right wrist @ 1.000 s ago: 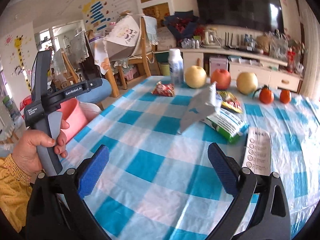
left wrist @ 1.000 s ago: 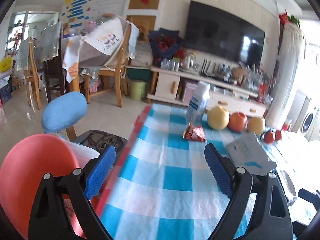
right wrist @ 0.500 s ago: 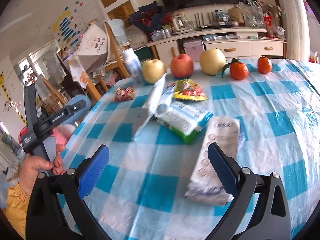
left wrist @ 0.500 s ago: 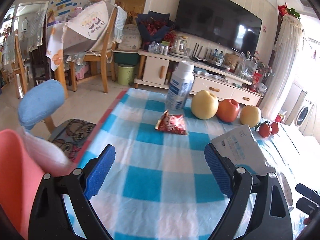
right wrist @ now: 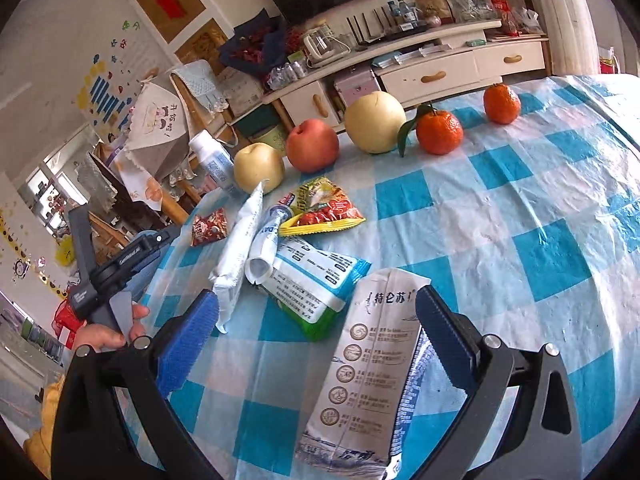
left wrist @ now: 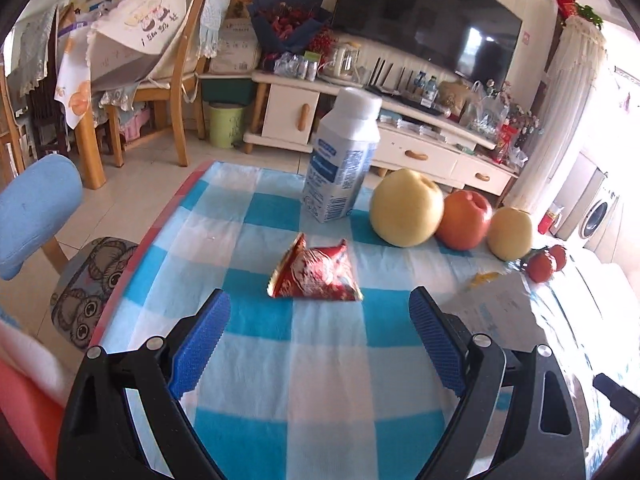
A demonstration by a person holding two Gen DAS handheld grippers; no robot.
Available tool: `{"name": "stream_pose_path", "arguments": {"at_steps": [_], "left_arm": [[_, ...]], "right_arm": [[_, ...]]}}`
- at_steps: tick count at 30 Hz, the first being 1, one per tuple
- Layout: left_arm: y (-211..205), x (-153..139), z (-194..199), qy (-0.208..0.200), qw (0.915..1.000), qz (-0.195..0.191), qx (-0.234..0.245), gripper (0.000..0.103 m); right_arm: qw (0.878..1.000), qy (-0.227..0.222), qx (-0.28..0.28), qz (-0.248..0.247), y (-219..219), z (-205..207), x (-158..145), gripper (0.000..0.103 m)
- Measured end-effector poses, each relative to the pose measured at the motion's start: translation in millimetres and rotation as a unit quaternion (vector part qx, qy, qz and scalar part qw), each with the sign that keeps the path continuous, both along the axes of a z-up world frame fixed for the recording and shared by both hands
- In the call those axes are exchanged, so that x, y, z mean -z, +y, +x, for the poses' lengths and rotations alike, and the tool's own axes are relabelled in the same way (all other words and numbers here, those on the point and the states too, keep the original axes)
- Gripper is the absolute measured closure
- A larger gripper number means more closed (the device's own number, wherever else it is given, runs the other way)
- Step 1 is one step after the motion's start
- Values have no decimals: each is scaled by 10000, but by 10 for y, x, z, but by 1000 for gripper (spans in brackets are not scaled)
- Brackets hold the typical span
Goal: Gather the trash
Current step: 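Withdraw both tools from the bucket back toward the table, then grasp the red triangular wrapper with the left tool while the right tool grasps the white milk-tea packet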
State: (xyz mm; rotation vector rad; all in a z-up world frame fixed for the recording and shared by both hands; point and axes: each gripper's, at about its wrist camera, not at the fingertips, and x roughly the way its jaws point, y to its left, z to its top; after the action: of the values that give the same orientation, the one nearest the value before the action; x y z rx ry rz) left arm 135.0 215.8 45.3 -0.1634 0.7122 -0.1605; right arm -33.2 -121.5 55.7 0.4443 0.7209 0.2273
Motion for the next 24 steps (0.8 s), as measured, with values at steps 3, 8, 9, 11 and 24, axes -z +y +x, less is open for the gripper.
{"name": "stream_pose_path", "arguments": {"at_steps": [3,8,9,11,24], "left_arm": [[28,16,184,65,10000,-29,24,13],[57,41,457,175,9998,-103,-19,27],[42,75,533,275,9995,-117,36,28],[24,134,628,413,9990,-125,83,29],[-138,336,698,744,9969,-97,232,52]], "right_arm": [[10000,-8,-61,-14,14,-11,-3,4],[9999,16,-149,-23,48,-9,5,4],[9999,9,-160,-31,57,-12,1,4],[9998,-24,-175,-71,69,-18,-11,4],[9989,188,-332,-281,160,17,55,4]]}}
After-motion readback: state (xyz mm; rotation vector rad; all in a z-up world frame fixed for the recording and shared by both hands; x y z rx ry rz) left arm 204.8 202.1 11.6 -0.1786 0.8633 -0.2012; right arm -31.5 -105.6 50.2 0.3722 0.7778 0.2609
